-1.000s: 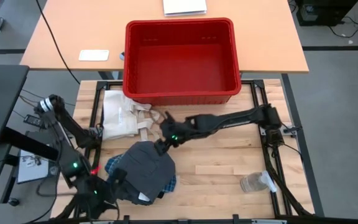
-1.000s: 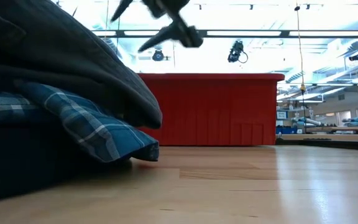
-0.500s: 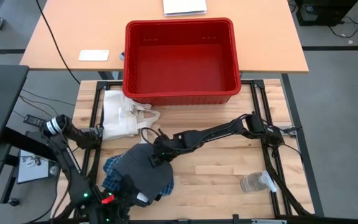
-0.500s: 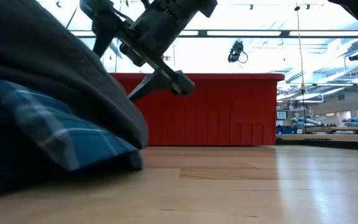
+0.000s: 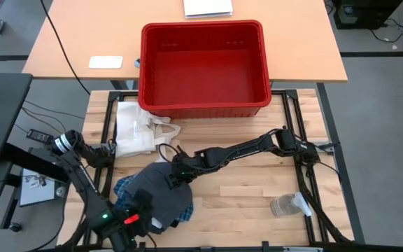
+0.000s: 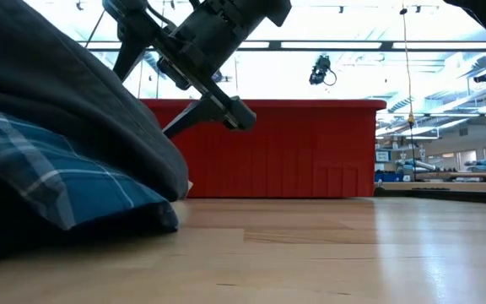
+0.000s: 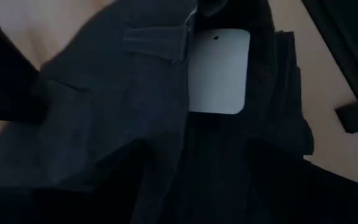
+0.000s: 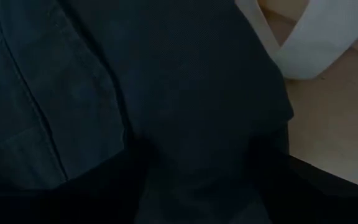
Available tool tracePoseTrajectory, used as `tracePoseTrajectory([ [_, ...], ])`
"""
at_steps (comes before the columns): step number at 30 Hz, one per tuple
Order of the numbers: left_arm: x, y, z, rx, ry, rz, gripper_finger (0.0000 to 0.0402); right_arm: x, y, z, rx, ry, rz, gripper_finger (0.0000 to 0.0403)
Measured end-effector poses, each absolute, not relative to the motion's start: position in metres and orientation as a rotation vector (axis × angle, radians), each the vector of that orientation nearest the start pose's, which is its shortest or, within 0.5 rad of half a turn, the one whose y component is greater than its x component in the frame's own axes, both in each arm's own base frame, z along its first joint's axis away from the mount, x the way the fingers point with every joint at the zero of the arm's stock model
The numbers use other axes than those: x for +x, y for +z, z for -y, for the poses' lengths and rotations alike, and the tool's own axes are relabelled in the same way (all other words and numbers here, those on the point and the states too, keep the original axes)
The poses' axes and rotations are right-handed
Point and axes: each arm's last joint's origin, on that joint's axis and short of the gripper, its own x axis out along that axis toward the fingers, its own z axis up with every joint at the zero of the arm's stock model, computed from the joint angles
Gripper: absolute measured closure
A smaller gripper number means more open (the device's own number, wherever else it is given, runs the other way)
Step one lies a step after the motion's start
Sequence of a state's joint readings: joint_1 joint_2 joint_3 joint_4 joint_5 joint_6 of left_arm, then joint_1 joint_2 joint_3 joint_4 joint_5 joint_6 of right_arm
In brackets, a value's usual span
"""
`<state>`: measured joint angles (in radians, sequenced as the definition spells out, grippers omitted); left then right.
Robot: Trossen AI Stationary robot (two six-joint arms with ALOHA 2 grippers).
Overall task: Fold laundry
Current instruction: Put the gray shorts into the red bin
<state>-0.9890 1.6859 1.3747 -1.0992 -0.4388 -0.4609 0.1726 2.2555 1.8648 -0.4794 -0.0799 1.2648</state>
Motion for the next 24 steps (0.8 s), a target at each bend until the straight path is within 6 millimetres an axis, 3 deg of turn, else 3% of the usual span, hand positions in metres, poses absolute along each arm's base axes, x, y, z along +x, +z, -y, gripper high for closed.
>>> tracePoseTrajectory([
  [10, 0.172, 0.245, 0.270, 0.504, -0.394, -1.195, 0.0117, 0.491, 0.198, -0.089, 1.125, -0.323, -0.892, 0.0120],
  [18, 0.171, 0.244, 0.273, 0.499, -0.414, -1.193, 0.0118, 0.492, 0.198, -0.086, 1.107, -0.315, -0.882, 0.0120],
  [24, 0.169, 0.243, 0.278, 0.535, -0.599, -1.224, 0.0118, 0.494, 0.199, -0.079, 1.123, -0.308, -0.884, 0.0119],
])
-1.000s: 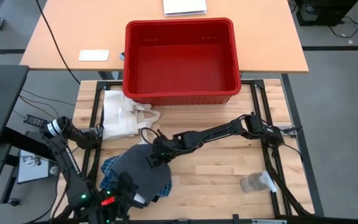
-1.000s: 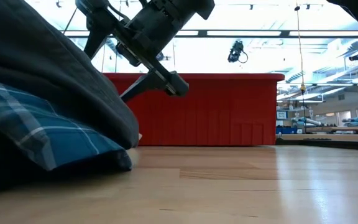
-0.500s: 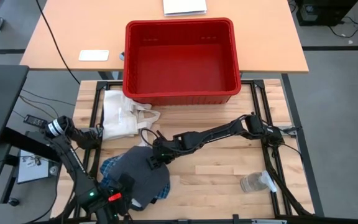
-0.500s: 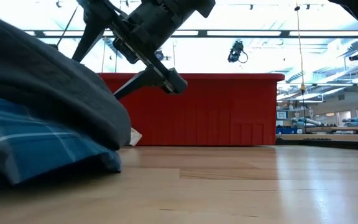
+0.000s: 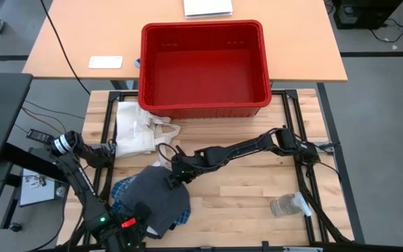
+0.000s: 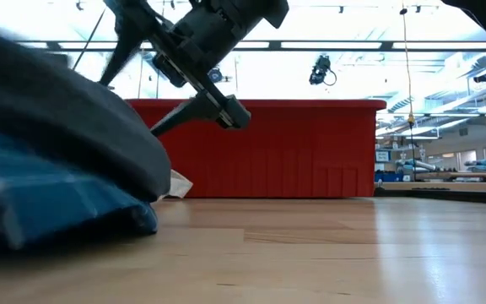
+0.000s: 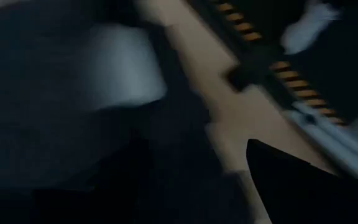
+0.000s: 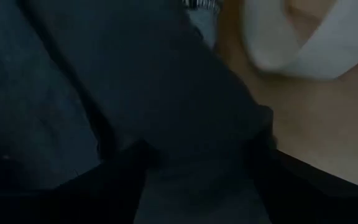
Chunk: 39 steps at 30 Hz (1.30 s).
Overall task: Fold laundry
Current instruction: Put the gray shorts into the red bin
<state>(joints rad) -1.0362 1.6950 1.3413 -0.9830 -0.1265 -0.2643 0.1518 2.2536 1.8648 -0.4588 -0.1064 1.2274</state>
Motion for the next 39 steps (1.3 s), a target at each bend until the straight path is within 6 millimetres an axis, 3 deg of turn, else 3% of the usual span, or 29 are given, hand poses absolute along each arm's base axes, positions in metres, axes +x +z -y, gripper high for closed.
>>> tracePoseTrajectory([
  [10, 0.175, 0.208, 0.286, 0.669, -0.441, -1.277, 0.0118, 0.498, 0.201, -0.067, 1.193, -0.311, -0.852, 0.0119],
  [16, 0.172, 0.206, 0.277, 0.757, -0.270, -1.275, 0.0118, 0.499, 0.201, -0.065, 1.211, -0.309, -0.847, 0.0119],
  [22, 0.160, 0.221, 0.256, 0.824, -0.044, -1.314, 0.0130, 0.498, 0.201, -0.068, 1.237, -0.253, -0.896, 0.0119],
  [26, 0.159, 0.239, 0.254, 0.868, 0.055, -1.256, 0.0145, 0.498, 0.201, -0.069, 1.247, -0.227, -0.915, 0.0119],
  [33, 0.160, 0.262, 0.263, 0.903, 0.084, -1.065, 0.0168, 0.498, 0.202, -0.071, 1.253, -0.193, -0.928, 0.0119],
  [39, 0.158, 0.263, 0.266, 0.800, 0.039, -1.159, 0.0181, 0.498, 0.202, -0.072, 1.250, -0.190, -0.927, 0.0119],
])
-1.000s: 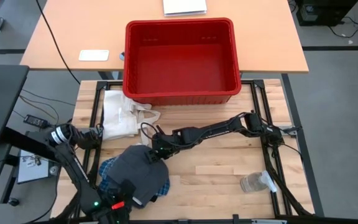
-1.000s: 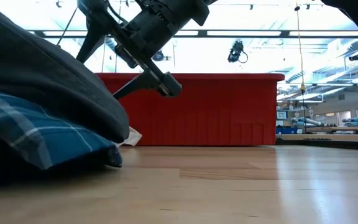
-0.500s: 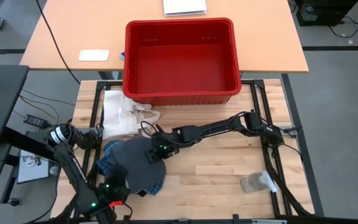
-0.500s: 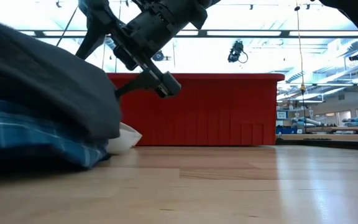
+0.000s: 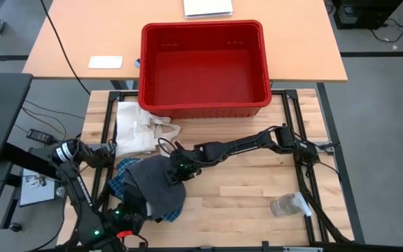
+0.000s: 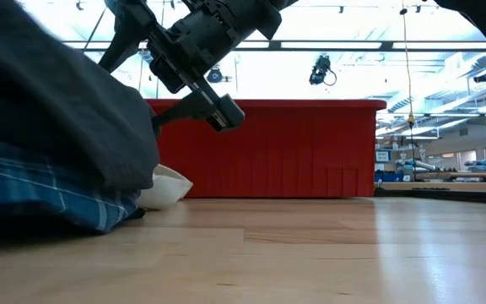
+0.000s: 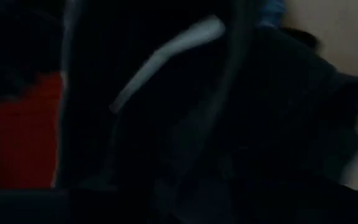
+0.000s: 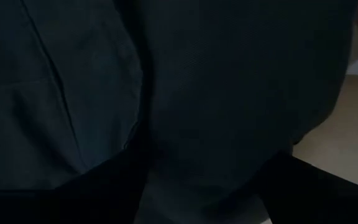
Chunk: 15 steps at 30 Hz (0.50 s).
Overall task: Fold laundry
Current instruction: Put the gray shorts into the red bin
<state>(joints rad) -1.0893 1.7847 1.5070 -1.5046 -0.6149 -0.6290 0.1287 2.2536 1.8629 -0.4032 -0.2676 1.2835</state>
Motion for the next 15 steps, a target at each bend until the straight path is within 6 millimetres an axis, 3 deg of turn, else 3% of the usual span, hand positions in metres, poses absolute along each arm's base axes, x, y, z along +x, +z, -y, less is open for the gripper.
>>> tracePoseTrajectory([
  [6, 0.140, 0.276, 0.282, 0.697, -0.095, -1.237, 0.0202, 0.497, 0.205, -0.072, 1.233, -0.179, -0.921, 0.0119],
  [10, 0.128, 0.302, 0.294, 0.642, -0.140, -1.151, 0.0217, 0.491, 0.228, -0.070, 1.175, -0.194, -0.850, 0.0119],
  [15, 0.123, 0.328, 0.300, 0.513, -0.064, -0.989, 0.0230, 0.474, 0.263, -0.064, 1.097, -0.272, -0.777, 0.0119],
])
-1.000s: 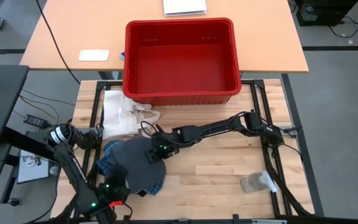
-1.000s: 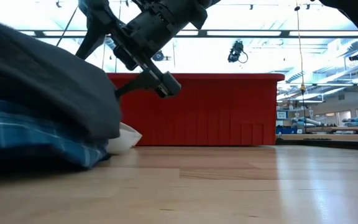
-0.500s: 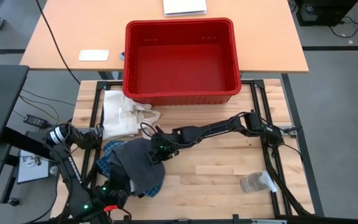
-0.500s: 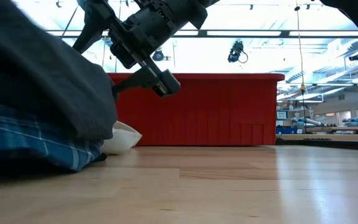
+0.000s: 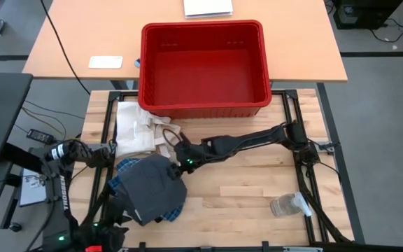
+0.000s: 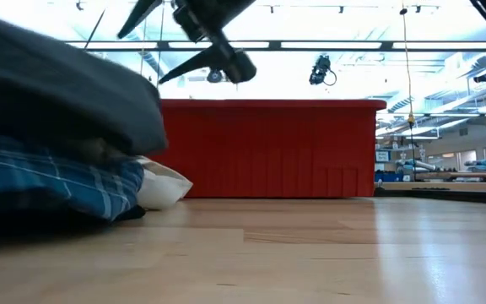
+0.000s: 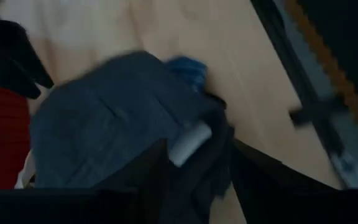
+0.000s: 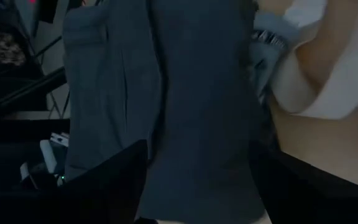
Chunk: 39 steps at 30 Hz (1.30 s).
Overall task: Fold laundry
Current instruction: Put the gray shorts into the red bin
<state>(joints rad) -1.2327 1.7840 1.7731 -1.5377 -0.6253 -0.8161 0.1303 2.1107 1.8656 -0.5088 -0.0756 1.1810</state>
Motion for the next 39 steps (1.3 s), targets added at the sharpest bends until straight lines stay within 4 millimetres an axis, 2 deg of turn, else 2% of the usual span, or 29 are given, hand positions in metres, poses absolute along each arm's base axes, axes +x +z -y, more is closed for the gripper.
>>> tracePoseTrajectory([
  [4, 0.129, 0.329, 0.295, 0.426, 0.049, -0.916, 0.0240, 0.465, 0.275, -0.065, 1.102, -0.249, -0.810, 0.0119],
  [8, 0.135, 0.319, 0.281, 0.369, 0.191, -0.851, 0.0250, 0.461, 0.277, -0.084, 1.065, -0.218, -0.817, 0.0119],
  [13, 0.137, 0.302, 0.254, 0.327, 0.309, -0.846, 0.0257, 0.458, 0.276, -0.103, 0.975, -0.221, -0.799, 0.0119],
  [18, 0.135, 0.304, 0.221, 0.247, 0.350, -0.770, 0.0258, 0.459, 0.275, -0.096, 0.966, -0.226, -0.800, 0.0119],
  [22, 0.137, 0.305, 0.201, 0.201, 0.228, -0.782, 0.0258, 0.461, 0.260, -0.086, 0.994, -0.205, -0.820, 0.0119],
  [26, 0.145, 0.311, 0.190, 0.151, -0.087, -0.855, 0.0258, 0.460, 0.238, -0.081, 1.020, -0.162, -0.872, 0.0118],
  [30, 0.155, 0.328, 0.177, 0.120, -0.365, -0.828, 0.0258, 0.455, 0.225, -0.078, 1.033, -0.163, -0.932, 0.0118],
  [35, 0.157, 0.339, 0.141, 0.101, -0.428, -0.796, 0.0258, 0.456, 0.229, -0.077, 1.042, -0.137, -0.914, 0.0118],
  [39, 0.142, 0.317, 0.111, 0.005, -0.448, -0.797, 0.0258, 0.456, 0.230, -0.077, 1.045, -0.128, -0.909, 0.0118],
])
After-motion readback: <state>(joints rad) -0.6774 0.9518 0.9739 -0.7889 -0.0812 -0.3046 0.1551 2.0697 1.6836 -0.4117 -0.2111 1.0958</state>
